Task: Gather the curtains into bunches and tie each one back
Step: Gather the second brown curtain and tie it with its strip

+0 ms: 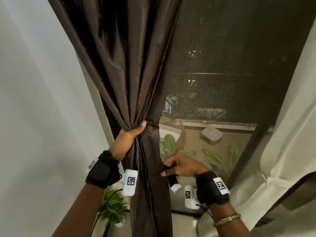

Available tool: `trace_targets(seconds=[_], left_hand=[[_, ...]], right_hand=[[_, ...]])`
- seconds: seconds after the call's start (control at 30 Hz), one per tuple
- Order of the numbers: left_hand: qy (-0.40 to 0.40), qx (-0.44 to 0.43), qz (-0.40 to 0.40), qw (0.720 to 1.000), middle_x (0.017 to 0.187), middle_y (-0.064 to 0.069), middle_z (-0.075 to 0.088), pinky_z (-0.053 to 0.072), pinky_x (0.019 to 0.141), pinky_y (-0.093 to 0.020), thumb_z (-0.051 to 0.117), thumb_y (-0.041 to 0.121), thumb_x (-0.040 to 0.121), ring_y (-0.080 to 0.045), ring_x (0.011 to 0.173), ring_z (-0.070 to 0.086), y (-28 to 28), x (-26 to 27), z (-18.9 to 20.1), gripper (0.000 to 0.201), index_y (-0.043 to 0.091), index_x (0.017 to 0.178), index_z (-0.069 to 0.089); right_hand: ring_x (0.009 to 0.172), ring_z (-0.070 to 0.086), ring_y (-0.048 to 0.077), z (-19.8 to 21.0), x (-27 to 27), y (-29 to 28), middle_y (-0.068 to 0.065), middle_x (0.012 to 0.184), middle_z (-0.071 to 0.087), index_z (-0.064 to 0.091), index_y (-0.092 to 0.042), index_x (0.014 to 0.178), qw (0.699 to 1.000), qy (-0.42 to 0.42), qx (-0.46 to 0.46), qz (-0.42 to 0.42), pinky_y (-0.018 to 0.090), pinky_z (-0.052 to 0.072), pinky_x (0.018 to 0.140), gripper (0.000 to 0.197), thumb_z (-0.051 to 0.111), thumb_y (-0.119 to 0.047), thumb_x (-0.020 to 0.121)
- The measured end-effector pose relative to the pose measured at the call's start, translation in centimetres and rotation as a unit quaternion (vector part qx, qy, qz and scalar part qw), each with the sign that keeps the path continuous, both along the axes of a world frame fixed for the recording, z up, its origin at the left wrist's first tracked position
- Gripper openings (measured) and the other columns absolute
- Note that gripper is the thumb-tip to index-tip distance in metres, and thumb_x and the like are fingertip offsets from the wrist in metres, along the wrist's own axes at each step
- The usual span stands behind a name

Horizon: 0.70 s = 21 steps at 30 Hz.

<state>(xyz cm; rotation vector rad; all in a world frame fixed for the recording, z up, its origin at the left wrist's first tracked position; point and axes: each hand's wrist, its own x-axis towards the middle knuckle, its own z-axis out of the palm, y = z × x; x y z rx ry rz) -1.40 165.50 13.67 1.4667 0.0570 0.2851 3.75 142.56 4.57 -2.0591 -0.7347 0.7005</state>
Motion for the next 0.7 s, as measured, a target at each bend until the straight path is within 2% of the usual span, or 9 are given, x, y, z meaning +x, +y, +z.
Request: trace_targets(seconds=[0.07, 0.17, 0.27, 0.37, 0.4, 0.47, 0.53, 0.6, 0.7], left_hand=[[-0.003, -0.002, -0.002, 1.0, 0.141, 0.011, 0.069, 0.04, 0.126, -0.041, 0.073, 0.029, 0.093, -0.014, 0.137, 0.062, 0.2, 0.0, 0.0, 0.061, 0.016, 0.151, 0.058], [-0.01, -0.008, -0.006, 1.0, 0.141, 0.012, 0.068, 0.039, 0.126, -0.039, 0.073, 0.032, 0.09, -0.012, 0.137, 0.061, -0.1, 0.0, 0.0, 0.066, 0.016, 0.152, 0.057], [-0.015, -0.032, -0.02, 0.999, 0.134, 0.017, 0.07, 0.041, 0.124, -0.036, 0.074, 0.038, 0.088, -0.006, 0.131, 0.064, -0.8, -0.1, -0.3, 0.067, 0.016, 0.15, 0.058], [-0.001, 0.024, -0.044, 0.999, 0.116, 0.025, 0.076, 0.053, 0.107, -0.02, 0.092, 0.062, 0.067, 0.007, 0.113, 0.07, -1.1, -0.6, -1.9, 0.077, 0.029, 0.132, 0.065], [0.007, 0.066, -0.051, 0.996, 0.115, 0.023, 0.078, 0.055, 0.104, -0.02, 0.094, 0.06, 0.061, 0.006, 0.112, 0.071, -1.0, -0.7, -2.7, 0.078, 0.031, 0.128, 0.066], [0.024, 0.125, -0.053, 0.99, 0.125, 0.013, 0.078, 0.054, 0.111, -0.033, 0.098, 0.05, 0.063, -0.005, 0.12, 0.072, -0.9, -0.8, -4.1, 0.082, 0.024, 0.134, 0.066], [0.039, 0.116, -0.05, 0.991, 0.129, 0.008, 0.077, 0.052, 0.115, -0.04, 0.098, 0.04, 0.07, -0.009, 0.121, 0.072, -0.7, -0.7, -4.8, 0.078, 0.02, 0.138, 0.065], [0.059, 0.095, -0.053, 0.992, 0.127, 0.01, 0.077, 0.051, 0.115, -0.038, 0.093, 0.028, 0.079, -0.008, 0.118, 0.073, -0.8, -0.8, -5.3, 0.065, 0.023, 0.137, 0.065], [0.102, 0.081, -0.079, 0.988, 0.127, 0.012, 0.077, 0.049, 0.117, -0.038, 0.085, 0.019, 0.088, -0.009, 0.118, 0.072, -1.4, -1.2, -7.0, 0.052, 0.028, 0.136, 0.066]], right_hand=[[0.067, 0.07, 0.013, 1.1, 0.6, -1.5, 0.0, 0.08, 0.082, 0.086, -0.014, 0.091, 0.999, 0.0, 0.001, -0.041, 0.026, 0.058, 0.069, 0.014, 0.091, -0.025, 0.085], [0.071, 0.068, 0.011, 2.8, 1.6, -3.9, 0.005, 0.083, 0.083, 0.088, -0.022, 0.092, 0.994, -0.044, 0.049, -0.089, 0.028, 0.056, 0.07, 0.016, 0.091, -0.035, 0.084], [0.066, 0.062, 0.005, 4.1, 1.7, -5.0, 0.007, 0.08, 0.074, 0.082, -0.01, 0.101, 0.99, -0.013, 0.094, -0.103, 0.017, 0.047, 0.062, 0.018, 0.082, -0.027, 0.094], [0.074, 0.061, 0.004, 3.8, 1.5, -4.8, -0.002, 0.084, 0.068, 0.075, -0.008, 0.105, 0.991, -0.04, 0.083, -0.101, 0.017, 0.048, 0.07, 0.019, 0.07, -0.026, 0.103], [0.077, 0.06, 0.005, 3.4, 1.4, -4.6, -0.003, 0.085, 0.066, 0.073, -0.009, 0.106, 0.99, -0.047, 0.085, -0.105, 0.02, 0.048, 0.073, 0.019, 0.067, -0.028, 0.105], [0.076, 0.064, 0.007, 2.6, 1.3, -4.0, -0.002, 0.083, 0.068, 0.068, -0.006, 0.11, 0.987, -0.022, 0.105, -0.119, 0.021, 0.051, 0.071, 0.022, 0.062, -0.027, 0.108], [0.064, 0.065, 0.006, 2.1, 1.1, -3.5, -0.007, 0.072, 0.071, 0.063, -0.003, 0.11, 0.985, -0.01, 0.117, -0.128, 0.017, 0.05, 0.06, 0.021, 0.058, -0.024, 0.11], [0.055, 0.06, 0.002, 2.0, 1.0, -3.1, -0.009, 0.065, 0.071, 0.063, -0.008, 0.105, 0.981, -0.041, 0.122, -0.149, 0.018, 0.047, 0.055, 0.013, 0.059, -0.019, 0.11], [0.07, 0.072, 0.003, 0.8, 2.2, -2.6, -0.007, 0.08, 0.076, 0.068, -0.023, 0.095, 0.965, -0.122, 0.119, -0.198, 0.031, 0.059, 0.071, 0.011, 0.067, -0.022, 0.105]])
